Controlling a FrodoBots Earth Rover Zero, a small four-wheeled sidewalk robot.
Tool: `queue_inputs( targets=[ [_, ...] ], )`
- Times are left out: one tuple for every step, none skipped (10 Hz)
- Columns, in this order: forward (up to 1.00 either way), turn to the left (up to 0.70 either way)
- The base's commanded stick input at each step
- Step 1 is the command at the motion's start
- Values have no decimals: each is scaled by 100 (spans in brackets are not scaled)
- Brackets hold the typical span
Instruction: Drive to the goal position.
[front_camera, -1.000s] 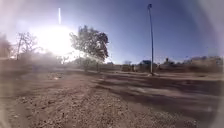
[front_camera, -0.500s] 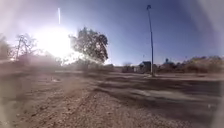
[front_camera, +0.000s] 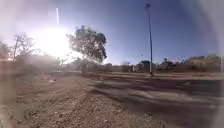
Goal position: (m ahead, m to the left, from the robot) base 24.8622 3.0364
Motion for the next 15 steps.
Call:
queue_inputs(
  targets=[
    [50, 0],
    [50, 0],
    [50, 0],
    [50, 0],
    [50, 0],
    [50, 0],
    [50, 0],
    [50, 0],
    [50, 0],
    [50, 0],
    [50, 0],
    [50, 0],
    [50, 0],
    [50, 0],
    [50, 0]
  ],
)
